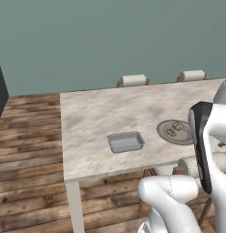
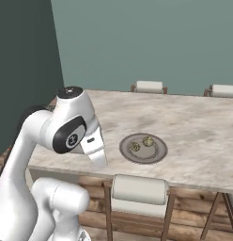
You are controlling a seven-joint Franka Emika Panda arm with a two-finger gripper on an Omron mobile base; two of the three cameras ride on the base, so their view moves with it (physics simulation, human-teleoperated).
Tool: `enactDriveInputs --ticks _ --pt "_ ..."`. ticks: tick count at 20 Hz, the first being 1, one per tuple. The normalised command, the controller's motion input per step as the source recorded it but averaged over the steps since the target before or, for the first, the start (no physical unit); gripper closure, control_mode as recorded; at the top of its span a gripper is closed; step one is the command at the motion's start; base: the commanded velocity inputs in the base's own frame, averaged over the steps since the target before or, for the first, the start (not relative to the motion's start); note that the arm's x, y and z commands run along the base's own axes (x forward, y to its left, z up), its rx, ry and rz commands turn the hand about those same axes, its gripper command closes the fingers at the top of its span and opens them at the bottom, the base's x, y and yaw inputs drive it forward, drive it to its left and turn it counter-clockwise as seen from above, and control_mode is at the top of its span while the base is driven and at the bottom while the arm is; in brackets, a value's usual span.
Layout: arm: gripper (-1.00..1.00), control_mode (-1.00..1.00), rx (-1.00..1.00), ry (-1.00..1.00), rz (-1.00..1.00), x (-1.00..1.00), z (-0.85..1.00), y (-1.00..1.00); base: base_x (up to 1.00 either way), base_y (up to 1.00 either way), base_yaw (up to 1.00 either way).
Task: Place two dumplings into each of the tupperware containers and then place the containers in the fridge.
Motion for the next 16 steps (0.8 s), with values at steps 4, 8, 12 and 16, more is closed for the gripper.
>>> enactDriveInputs --ticks 4,8,12,16 --pt "-1.00 -1.00 0.00 0.14 0.00 0.74 0.00 -0.58 0.00 0.00 0.00" --pt "-1.00 -1.00 0.00 0.11 0.00 0.76 0.00 -0.41 0.00 0.00 0.00" --pt "-1.00 -1.00 0.00 0.11 0.04 0.81 -0.23 -0.13 0.00 0.00 0.00" --pt "-1.00 -1.00 0.02 0.01 0.01 0.66 -0.47 0.00 0.00 0.00 0.00"
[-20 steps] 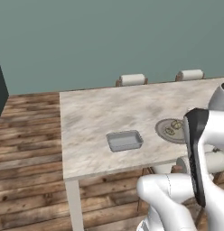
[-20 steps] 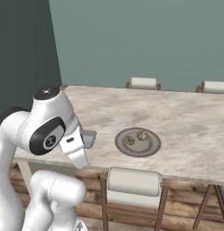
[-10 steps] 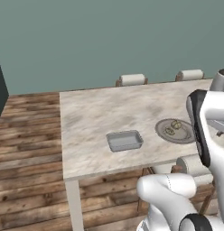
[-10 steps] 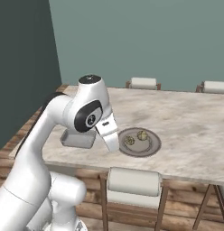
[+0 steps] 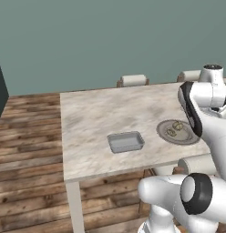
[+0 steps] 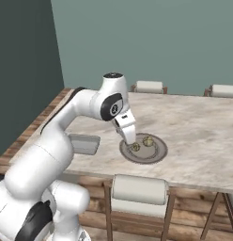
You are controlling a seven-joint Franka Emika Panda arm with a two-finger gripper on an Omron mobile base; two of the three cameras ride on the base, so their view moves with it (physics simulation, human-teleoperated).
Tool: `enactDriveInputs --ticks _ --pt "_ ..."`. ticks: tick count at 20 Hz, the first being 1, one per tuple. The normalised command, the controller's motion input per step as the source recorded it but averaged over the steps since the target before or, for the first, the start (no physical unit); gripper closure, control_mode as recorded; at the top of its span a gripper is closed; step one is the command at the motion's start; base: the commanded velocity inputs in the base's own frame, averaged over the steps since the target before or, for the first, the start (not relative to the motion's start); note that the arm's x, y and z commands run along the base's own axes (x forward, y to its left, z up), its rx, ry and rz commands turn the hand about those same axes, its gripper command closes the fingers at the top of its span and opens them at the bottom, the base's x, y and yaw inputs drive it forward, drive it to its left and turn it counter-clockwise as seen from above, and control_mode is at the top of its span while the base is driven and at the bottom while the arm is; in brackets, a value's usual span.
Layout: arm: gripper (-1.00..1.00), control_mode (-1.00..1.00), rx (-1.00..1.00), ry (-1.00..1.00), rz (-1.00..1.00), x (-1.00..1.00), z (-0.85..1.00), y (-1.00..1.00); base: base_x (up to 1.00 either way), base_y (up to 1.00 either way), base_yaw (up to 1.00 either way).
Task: Place two dumplings into each of the tupperware containers and then place the containers in the fridge.
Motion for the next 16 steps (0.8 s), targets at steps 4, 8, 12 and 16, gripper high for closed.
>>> enactDriveInputs --ticks 4,8,12,16 --pt "-1.00 -1.00 0.02 0.00 0.00 0.45 -0.51 -0.11 0.00 0.00 0.00" --pt "-1.00 -1.00 0.03 0.00 0.00 0.23 -0.41 -0.31 0.00 0.00 0.00" --pt "-1.00 -1.00 0.00 0.00 0.00 0.08 -0.35 -0.23 0.00 0.00 0.00" --pt "-1.00 -1.00 0.00 -0.01 0.04 0.34 -0.29 -0.01 0.00 0.00 0.00"
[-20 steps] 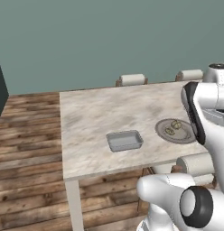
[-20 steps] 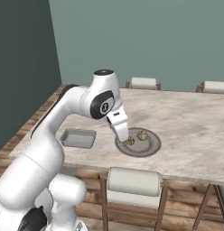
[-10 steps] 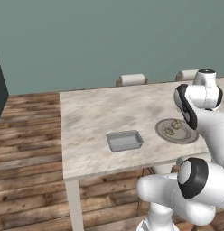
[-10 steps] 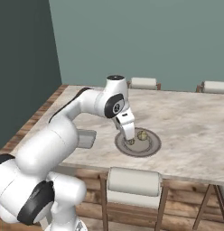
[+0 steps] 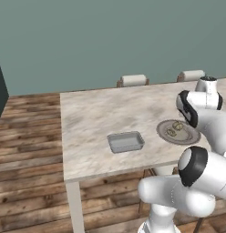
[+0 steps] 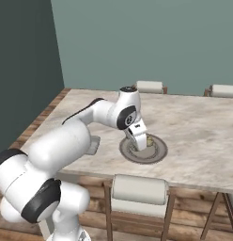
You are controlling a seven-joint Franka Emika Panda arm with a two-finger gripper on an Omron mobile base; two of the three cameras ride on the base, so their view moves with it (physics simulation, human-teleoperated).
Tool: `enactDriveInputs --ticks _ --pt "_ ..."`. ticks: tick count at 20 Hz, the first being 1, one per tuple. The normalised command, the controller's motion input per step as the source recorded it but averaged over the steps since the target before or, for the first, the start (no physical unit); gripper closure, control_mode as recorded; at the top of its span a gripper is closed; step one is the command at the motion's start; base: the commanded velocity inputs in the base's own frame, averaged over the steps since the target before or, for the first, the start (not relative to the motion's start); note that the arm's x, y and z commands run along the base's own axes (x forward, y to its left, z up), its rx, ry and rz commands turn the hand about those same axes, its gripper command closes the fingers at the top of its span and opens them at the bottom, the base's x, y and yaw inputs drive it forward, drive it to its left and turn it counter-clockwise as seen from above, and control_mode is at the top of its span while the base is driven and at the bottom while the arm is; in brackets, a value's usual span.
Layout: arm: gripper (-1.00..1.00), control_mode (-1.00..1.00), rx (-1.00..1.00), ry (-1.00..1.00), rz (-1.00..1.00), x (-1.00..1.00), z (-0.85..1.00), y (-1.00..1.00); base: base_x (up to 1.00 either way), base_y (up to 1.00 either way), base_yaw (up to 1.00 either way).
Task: Place two dumplings into each of the tupperware containers and then place the containers in the fridge.
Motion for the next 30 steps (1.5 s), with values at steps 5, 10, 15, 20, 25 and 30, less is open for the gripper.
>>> enactDriveInputs --ticks 5,10,15,20,25,30 --pt "-1.00 -1.00 0.00 -0.05 0.06 0.48 -0.20 0.00 0.00 0.00 0.00" --pt "-1.00 -1.00 0.00 0.00 0.05 0.16 -0.12 0.02 0.00 0.00 0.00" --pt "-1.00 -1.00 0.00 0.00 0.00 0.13 -0.26 0.12 0.00 0.00 0.00" --pt "-1.00 -1.00 0.00 0.00 0.00 0.10 -0.30 0.11 0.00 0.00 0.00" --pt "-1.00 -1.00 0.02 0.00 0.00 0.29 -0.15 0.03 0.00 0.00 0.00" --pt "-1.00 -1.00 0.05 0.00 0.00 0.28 -0.14 0.02 0.00 0.00 0.00"
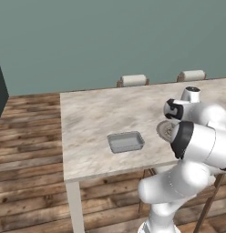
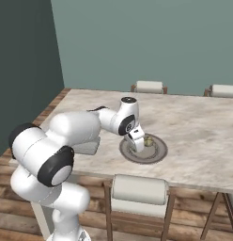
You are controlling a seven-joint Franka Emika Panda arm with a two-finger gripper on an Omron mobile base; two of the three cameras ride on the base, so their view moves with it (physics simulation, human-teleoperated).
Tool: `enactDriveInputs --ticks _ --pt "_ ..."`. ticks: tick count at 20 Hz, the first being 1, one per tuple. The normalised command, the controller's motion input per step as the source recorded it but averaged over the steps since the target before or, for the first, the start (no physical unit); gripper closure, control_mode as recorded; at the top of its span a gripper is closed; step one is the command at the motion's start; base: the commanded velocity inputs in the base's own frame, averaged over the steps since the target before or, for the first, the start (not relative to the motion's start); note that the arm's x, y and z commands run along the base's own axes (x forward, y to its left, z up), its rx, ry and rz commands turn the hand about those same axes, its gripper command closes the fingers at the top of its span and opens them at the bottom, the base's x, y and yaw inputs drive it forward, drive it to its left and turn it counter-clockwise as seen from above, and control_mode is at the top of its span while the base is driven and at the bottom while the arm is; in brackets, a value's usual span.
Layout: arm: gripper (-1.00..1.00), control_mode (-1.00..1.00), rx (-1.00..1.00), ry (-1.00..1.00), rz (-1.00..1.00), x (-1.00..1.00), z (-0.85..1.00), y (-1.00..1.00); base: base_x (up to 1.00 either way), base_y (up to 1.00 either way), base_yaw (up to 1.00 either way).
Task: Place two dumplings into each of the tupperware containers and then place the containers in the fridge.
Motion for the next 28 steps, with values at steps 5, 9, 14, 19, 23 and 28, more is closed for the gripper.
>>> enactDriveInputs --ticks 5,9,14,19,23,28 --pt "-1.00 -1.00 0.05 0.00 0.00 0.24 -0.17 0.00 0.00 0.00 0.00" --pt "-1.00 -1.00 0.04 0.00 0.00 0.26 -0.14 0.00 0.00 0.00 0.00" --pt "-1.00 -1.00 0.02 0.00 0.00 0.33 -0.21 0.00 0.00 0.00 0.00" --pt "-1.00 -1.00 0.00 0.00 0.00 0.26 -0.38 0.00 0.00 0.00 0.00" --pt "-1.00 -1.00 0.04 -0.02 0.00 0.30 -0.21 0.00 0.00 0.00 0.00" --pt "-1.00 -1.00 0.05 -0.03 0.00 0.28 -0.19 0.00 0.00 0.00 0.00"
